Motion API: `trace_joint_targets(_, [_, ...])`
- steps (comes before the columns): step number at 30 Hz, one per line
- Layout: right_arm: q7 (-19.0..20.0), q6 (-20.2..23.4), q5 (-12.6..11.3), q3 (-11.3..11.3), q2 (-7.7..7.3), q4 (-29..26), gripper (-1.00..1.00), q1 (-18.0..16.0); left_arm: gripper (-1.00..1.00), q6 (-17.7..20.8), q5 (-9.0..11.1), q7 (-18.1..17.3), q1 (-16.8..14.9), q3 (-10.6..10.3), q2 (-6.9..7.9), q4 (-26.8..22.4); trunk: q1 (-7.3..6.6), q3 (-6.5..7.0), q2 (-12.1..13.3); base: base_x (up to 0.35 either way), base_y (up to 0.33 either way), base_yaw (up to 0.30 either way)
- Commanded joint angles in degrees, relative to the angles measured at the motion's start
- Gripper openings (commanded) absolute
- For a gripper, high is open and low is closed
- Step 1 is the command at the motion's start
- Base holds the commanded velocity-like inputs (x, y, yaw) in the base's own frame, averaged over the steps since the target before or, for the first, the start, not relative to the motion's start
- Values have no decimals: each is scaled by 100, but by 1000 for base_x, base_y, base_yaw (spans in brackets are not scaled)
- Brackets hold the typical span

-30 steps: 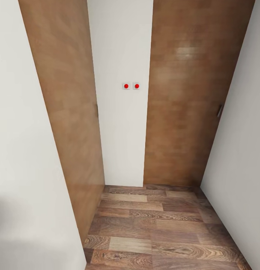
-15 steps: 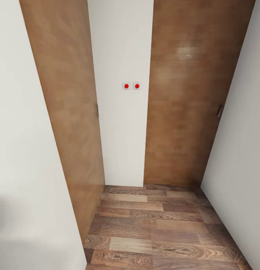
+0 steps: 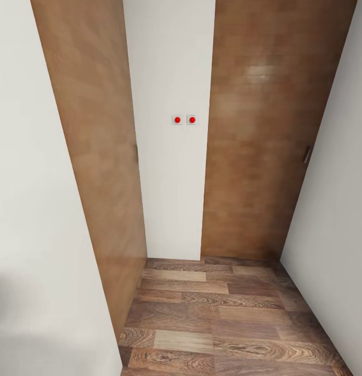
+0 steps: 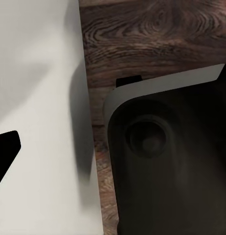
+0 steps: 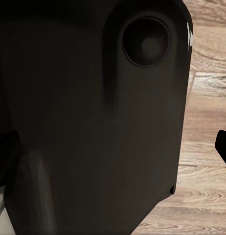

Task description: In the bedroom, move the book from the bed onto either nightstand, and place the two sandals side by side next to the bed.

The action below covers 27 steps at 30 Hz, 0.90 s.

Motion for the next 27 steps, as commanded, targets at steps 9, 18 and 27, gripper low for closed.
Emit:
trace_joint_targets(9, [3, -4, -2, -7, -3, -11, 100, -2, 100, -17, -7, 32, -1, -45, 0, 4, 0, -4, -3, 1, 5, 0])
trace_joint_targets(18, [3, -4, -2, -7, -1, -13, 100, -3, 100, -22, -7, 32, -1, -48, 0, 4, 0, -4, -3, 87, 1, 0])
trace_joint_targets(27, [3, -4, -2, -10, -7, -3, 100, -2, 100, -25, -6, 32, -1, -53, 0, 4, 0, -4, -3, 68, 0, 0])
